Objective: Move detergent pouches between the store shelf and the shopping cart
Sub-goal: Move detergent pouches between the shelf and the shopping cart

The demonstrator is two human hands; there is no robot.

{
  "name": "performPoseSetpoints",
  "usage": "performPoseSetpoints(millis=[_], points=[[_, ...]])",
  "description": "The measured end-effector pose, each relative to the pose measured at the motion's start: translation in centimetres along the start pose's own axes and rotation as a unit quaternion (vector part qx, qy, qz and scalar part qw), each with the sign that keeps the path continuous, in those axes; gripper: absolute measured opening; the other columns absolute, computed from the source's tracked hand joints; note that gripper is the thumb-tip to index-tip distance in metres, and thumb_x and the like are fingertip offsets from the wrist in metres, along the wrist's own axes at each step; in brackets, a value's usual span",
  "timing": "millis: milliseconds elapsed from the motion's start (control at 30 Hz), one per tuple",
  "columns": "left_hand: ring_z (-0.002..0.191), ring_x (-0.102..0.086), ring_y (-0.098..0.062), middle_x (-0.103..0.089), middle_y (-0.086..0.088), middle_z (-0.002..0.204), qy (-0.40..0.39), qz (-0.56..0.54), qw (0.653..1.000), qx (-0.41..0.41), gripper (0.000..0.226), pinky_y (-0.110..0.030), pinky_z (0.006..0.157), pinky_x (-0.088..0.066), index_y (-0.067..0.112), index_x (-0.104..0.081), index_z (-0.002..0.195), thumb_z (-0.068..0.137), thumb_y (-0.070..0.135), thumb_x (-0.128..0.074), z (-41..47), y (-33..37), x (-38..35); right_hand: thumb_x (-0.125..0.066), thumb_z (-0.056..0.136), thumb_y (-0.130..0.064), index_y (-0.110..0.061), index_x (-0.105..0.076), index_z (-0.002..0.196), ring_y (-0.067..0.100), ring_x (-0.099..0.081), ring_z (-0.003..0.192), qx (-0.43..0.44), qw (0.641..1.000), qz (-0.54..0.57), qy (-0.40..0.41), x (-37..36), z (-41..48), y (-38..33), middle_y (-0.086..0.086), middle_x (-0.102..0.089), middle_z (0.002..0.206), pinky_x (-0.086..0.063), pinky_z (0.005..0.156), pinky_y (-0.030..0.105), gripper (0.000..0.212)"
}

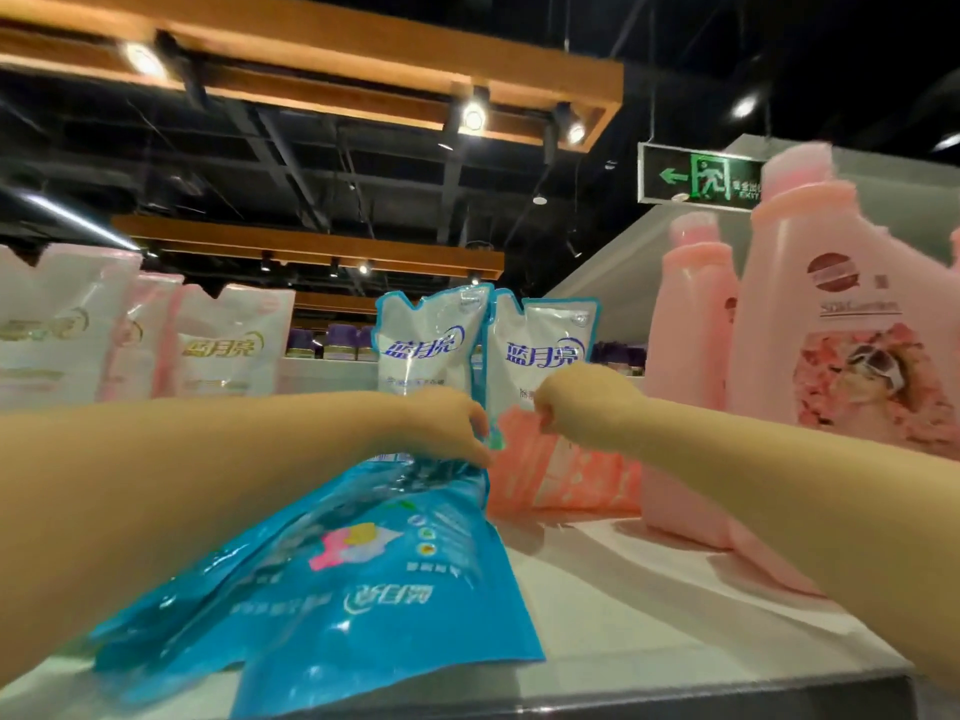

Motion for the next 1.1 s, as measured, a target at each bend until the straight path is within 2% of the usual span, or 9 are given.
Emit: performPoseSetpoints(millis=[233,367,467,600,700,800,867,933,1100], points=[[0.094,-0.053,-0.02,-0.054,-0.003,0.113,0.151,-0.162,0.975,-0.015,0.065,-0.028,0.078,-0.043,0.022,-0.031,0.138,0.083,0.03,-0.066,-1.2,1.3,3.2,-0.046,0.093,-0.011,-0.004,-0.067,0.104,0.033,-0.057,0.104,-0.112,0.965,0.184,0.151,4.9,-1.0,4.2,0.014,-0.064,0.109,-0.04,0.077,0.03,0.025],[0.107,-0.049,-0.02,-0.046,-0.002,0.127,0.298,-0.321,0.899,0.009,0.09,-0.032,0.084,-0.042,0.024,-0.015,0.145,0.077,0.026,-0.074,-2.0,0.1,6.0,-0.042,0.089,-0.003,-0.006,-0.067,0.089,0.03,-0.059,0.092,-0.198,0.892,0.341,0.221,7.0,-2.3,6.9,0.014,-0.065,0.099,-0.049,0.082,0.037,0.024],[0.123,-0.047,-0.028,-0.039,-0.008,0.144,0.229,-0.503,0.832,0.05,0.109,-0.045,0.09,-0.046,0.029,-0.009,0.147,0.065,0.046,-0.078,-2.4,0.2,4.9,-0.044,0.092,-0.008,-0.009,-0.064,0.084,0.027,-0.06,0.084,-0.228,0.832,0.447,0.239,7.5,-3.2,7.9,0.01,-0.063,0.088,-0.053,0.08,0.04,0.021],[0.123,-0.048,-0.022,-0.054,0.006,0.13,0.036,-0.573,0.818,-0.046,0.057,-0.055,0.1,-0.038,0.035,-0.048,0.12,0.073,0.063,-0.062,-4.4,5.0,3.6,-0.046,0.092,-0.01,-0.011,-0.066,0.092,0.025,-0.061,0.089,-0.208,0.802,0.485,0.28,10.3,-4.5,7.9,0.007,-0.066,0.095,-0.051,0.081,0.037,0.02],[0.095,-0.062,-0.005,-0.063,0.007,0.103,0.115,-0.548,0.819,-0.124,0.014,-0.029,0.075,-0.053,0.033,-0.053,0.105,0.091,0.029,-0.056,-6.7,8.8,5.9,-0.046,0.094,-0.015,-0.008,-0.065,0.088,0.023,-0.059,0.085,-0.17,0.784,0.508,0.315,12.7,-6.1,7.6,0.005,-0.062,0.086,-0.05,0.076,0.035,0.021],[0.064,-0.063,0.003,-0.062,0.005,0.082,0.226,-0.495,0.822,-0.166,0.018,-0.011,0.053,-0.051,0.03,-0.055,0.082,0.094,0.016,-0.052,-9.1,11.9,8.1,-0.046,0.096,-0.02,-0.011,-0.065,0.088,0.019,-0.061,0.082,-0.152,0.75,0.551,0.334,13.9,-8.3,8.1,0.002,-0.064,0.085,-0.05,0.064,0.029,0.023],[0.079,-0.067,-0.009,-0.068,-0.001,0.09,0.271,-0.467,0.825,-0.168,0.004,-0.026,0.07,-0.056,0.03,-0.058,0.087,0.086,0.031,-0.055,-10.7,13.1,8.9,-0.049,0.096,-0.024,-0.019,-0.062,0.081,0.017,-0.063,0.082,-0.135,0.728,0.581,0.338,14.7,-10.2,8.7,-0.001,-0.065,0.083,-0.054,0.066,0.03,0.021],[0.09,-0.067,-0.019,-0.07,-0.003,0.096,0.306,-0.455,0.822,-0.152,0.015,-0.039,0.082,-0.055,0.03,-0.059,0.098,0.084,0.033,-0.056,-12.3,13.8,9.4,-0.053,0.095,-0.029,-0.023,-0.06,0.078,0.016,-0.065,0.081,-0.115,0.716,0.598,0.34,15.7,-12.4,9.3,-0.004,-0.065,0.08,-0.056,0.072,0.033,0.02],[0.095,-0.065,-0.017,-0.068,0.0,0.101,0.323,-0.494,0.791,-0.16,0.023,-0.035,0.088,-0.052,0.019,-0.06,0.111,0.089,0.016,-0.059,-17.2,17.4,10.8,-0.058,0.091,-0.031,-0.023,-0.065,0.078,0.019,-0.068,0.08,-0.113,0.702,0.607,0.355,19.0,-19.3,10.9,-0.001,-0.07,0.081,-0.058,0.077,0.041,0.016]])
Point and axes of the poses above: each hand's wrist, its own z-axis towards the middle knuckle, its own x-axis out of the back of the hand, y = z × x, the point moved 7 cm from there along z, towards the middle knuckle
